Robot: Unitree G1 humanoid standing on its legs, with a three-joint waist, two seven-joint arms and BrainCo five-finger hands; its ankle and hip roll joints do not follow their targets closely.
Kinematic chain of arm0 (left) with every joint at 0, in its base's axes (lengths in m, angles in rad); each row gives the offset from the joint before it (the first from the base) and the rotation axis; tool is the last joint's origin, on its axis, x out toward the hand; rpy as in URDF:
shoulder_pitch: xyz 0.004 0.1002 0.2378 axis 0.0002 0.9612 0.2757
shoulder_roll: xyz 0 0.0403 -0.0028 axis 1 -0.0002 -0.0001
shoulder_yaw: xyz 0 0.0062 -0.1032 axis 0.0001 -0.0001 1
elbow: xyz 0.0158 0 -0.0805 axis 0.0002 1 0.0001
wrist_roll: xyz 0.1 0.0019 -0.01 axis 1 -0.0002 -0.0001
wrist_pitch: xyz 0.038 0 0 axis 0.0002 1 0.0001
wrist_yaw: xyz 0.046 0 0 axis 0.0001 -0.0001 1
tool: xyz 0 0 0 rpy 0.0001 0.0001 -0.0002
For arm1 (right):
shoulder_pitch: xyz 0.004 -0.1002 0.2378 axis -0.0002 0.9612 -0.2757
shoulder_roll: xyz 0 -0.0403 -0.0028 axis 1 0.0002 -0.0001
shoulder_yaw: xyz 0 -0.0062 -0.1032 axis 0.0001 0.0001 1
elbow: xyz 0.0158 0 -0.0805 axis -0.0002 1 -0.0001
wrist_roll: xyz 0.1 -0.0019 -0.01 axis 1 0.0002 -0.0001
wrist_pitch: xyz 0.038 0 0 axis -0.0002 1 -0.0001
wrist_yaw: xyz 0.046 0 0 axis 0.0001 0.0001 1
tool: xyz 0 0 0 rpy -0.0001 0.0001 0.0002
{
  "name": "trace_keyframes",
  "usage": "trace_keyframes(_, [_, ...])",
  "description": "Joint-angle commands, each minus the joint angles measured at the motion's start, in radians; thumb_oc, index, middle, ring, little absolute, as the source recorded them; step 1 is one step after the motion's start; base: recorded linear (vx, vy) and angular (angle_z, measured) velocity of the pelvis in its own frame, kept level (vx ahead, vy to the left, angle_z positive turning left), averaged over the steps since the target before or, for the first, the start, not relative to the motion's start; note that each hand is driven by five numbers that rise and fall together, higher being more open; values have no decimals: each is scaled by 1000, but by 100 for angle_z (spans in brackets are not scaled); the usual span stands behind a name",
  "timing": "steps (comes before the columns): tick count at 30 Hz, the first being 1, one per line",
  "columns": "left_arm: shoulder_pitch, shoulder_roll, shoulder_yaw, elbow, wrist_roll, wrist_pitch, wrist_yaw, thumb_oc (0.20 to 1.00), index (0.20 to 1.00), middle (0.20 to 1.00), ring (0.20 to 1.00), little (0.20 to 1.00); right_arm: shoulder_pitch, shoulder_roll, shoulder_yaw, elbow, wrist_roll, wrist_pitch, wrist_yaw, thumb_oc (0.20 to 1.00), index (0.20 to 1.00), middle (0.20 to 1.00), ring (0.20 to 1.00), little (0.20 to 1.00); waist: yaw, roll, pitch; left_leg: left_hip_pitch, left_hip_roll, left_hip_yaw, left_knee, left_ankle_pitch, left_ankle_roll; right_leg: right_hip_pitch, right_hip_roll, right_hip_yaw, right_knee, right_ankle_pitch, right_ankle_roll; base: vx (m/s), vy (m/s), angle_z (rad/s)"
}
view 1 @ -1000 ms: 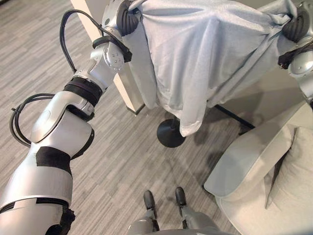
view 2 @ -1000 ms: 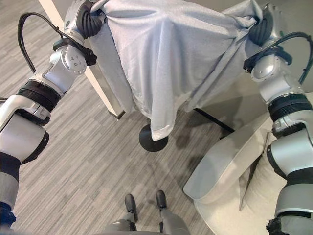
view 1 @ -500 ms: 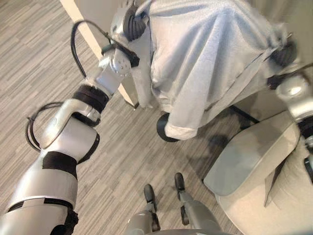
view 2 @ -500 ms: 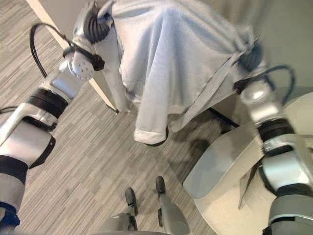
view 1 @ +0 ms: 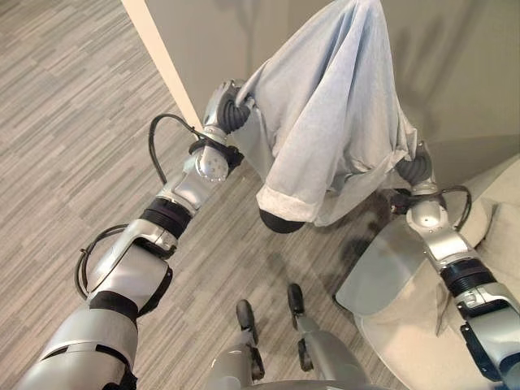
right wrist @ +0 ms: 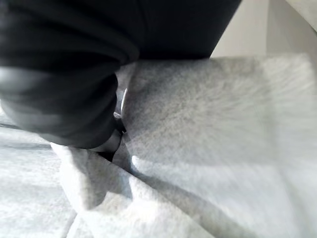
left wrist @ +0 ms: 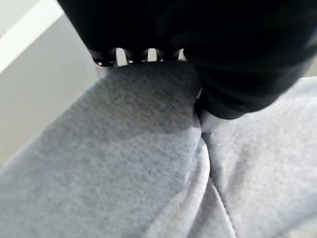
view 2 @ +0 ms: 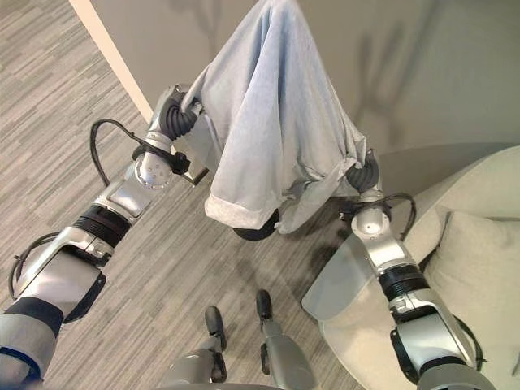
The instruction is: Hang the clothes on the sofa on the clothes rack.
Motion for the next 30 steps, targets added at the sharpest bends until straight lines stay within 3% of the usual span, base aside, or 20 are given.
trace_keyframes(1, [-26,-17,38,99,-39,-5,9,1000,1000,1000,1000,1000,-16,-34,-47,21,-9,-17,-31,1000,1000,1000,1000,1000,8,5,-22,51,-10,17,2,-55,-40,75,-5,14,6,-92,125,4,8,-5])
trace_keyframes(16, [38,-15,102,28,-92,-21,-9,1000,1000,1000,1000,1000,30,-68,-164,-58,2,-36,-56,1000,1000,1000,1000,1000,6,4,-32,69,-7,23,2,-67,-38,91,-6,13,7,-102,121,3,1,-1])
trace_keyframes(23, [170,0,211,-97,-152,-41,-17,1000,1000,1000,1000,1000,153,-97,-319,-193,-49,-45,-77,1000,1000,1000,1000,1000,5,6,-48,93,-10,24,2,-81,-35,112,-6,13,9,-114,117,38,0,4])
trace_keyframes(30, [467,5,403,-289,-191,-67,-69,1000,1000,1000,1000,1000,396,-89,-515,-411,-166,-61,-21,1000,1000,1000,1000,1000,2,14,-62,128,-12,35,2,-98,-32,144,-11,11,12,-129,112,28,10,-2])
